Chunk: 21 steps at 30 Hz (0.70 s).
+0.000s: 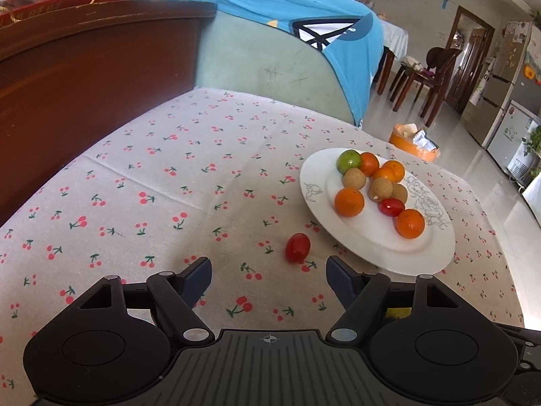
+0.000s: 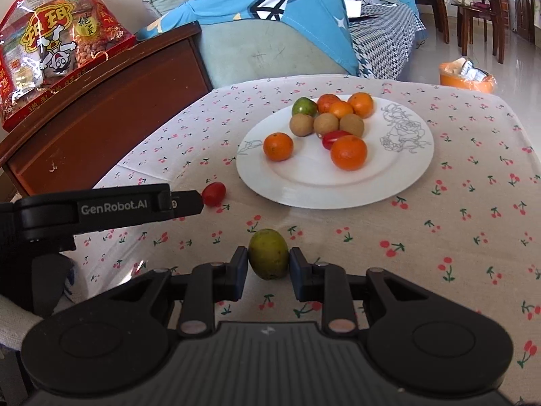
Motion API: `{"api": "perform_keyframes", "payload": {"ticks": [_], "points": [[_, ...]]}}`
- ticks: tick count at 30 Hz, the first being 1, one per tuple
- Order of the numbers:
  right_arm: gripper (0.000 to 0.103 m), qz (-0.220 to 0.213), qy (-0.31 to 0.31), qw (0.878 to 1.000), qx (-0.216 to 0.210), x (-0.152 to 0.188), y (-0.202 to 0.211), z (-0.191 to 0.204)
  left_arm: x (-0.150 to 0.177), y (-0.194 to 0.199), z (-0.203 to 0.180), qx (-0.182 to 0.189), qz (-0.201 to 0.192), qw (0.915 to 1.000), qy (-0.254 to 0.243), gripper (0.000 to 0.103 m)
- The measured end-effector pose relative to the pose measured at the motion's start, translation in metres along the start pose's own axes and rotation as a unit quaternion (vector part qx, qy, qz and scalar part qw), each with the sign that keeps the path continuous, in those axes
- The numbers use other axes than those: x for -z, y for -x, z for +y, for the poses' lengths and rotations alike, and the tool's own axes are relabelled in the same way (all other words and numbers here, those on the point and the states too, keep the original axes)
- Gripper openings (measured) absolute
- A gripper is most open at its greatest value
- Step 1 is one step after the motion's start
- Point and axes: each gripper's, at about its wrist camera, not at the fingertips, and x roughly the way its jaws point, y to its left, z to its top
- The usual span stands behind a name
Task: Organize fruits
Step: 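Grasp the green mango with the right gripper while the left gripper approaches a red tomato, then grasp the red tomato with the left gripper while the right gripper holds the mango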
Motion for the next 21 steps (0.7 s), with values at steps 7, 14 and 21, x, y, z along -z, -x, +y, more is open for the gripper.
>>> {"api": "perform_keyframes", "payload": {"ticks": [7, 14, 21], "points": [[0.027, -0.004, -0.015, 1.0, 0.004, 0.002, 0.004, -0.007, 0.0, -0.015, -0.013, 0.018, -0.014, 0.9991, -0.035, 0.056], [0.027, -0.006, -0.021, 1.0, -0.001, 0.002, 0.002, -0.009, 0.002, -0.025, -0.024, 0.023, -0.019, 0.9964, -0.08, 0.037], [0.027, -0.008, -0.026, 1.0, -0.002, 0.002, 0.002, -0.01, 0.003, -0.029, -0.023, 0.017, -0.016, 0.9966, -0.079, 0.022]]}}
